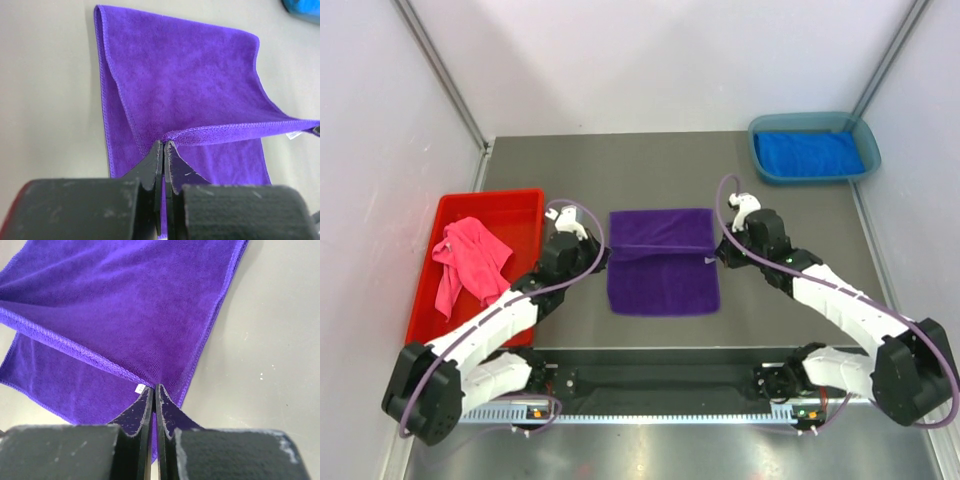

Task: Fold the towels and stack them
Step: Fold the towel

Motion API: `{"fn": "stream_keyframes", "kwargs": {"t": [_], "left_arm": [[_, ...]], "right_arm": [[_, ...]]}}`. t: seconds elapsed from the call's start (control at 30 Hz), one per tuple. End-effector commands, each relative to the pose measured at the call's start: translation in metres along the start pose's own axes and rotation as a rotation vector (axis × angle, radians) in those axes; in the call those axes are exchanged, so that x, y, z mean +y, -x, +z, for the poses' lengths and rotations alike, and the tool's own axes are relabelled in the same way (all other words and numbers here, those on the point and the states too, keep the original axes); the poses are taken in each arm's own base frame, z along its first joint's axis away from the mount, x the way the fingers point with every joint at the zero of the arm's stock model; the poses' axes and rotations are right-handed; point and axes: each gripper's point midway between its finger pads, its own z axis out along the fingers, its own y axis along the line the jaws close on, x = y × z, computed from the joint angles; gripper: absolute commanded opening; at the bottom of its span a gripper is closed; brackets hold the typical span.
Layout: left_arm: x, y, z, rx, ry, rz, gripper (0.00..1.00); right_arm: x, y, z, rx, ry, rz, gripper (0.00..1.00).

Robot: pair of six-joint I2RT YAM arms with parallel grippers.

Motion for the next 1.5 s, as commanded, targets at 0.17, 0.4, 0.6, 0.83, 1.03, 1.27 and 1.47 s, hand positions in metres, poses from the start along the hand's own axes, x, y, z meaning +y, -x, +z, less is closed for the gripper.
{"fn": "stream_keyframes", "kwargs": {"t": [0.17, 0.4, 0.6, 0.83, 1.03, 1.27, 1.47], "left_arm": [[0.003, -0.011, -0.014, 0.006, 0.02, 0.003, 0.0], [0.007, -0.016, -0.023, 0.019, 0.032, 0.003, 0.0], [0.01, -0.025, -0.025, 0.039, 0.034, -0.006, 0.0], [0.014, -0.029, -0.032, 0.05, 0.057, -0.01, 0.0], [0.012, -0.028, -0.037, 0.055, 0.046, -0.011, 0.0], [0.006, -0.026, -0.042, 0.064, 0.029, -0.017, 0.0], [0.013, -0.039, -0.042, 0.091, 0.044, -0.027, 0.0]], "right_arm": [[-0.003, -0.005, -0.016, -0.012, -0.04, -0.005, 0.0], [0.002, -0.01, -0.022, -0.014, -0.029, 0.017, 0.0], [0.005, -0.015, -0.026, -0.011, -0.033, 0.024, 0.0], [0.006, -0.022, -0.031, -0.001, -0.049, 0.04, 0.0], [0.005, -0.025, -0.035, 0.004, -0.065, 0.047, 0.0], [0.005, -0.029, -0.039, 0.013, -0.07, 0.053, 0.0], [0.002, -0.046, -0.032, 0.049, -0.078, 0.072, 0.0]]}}
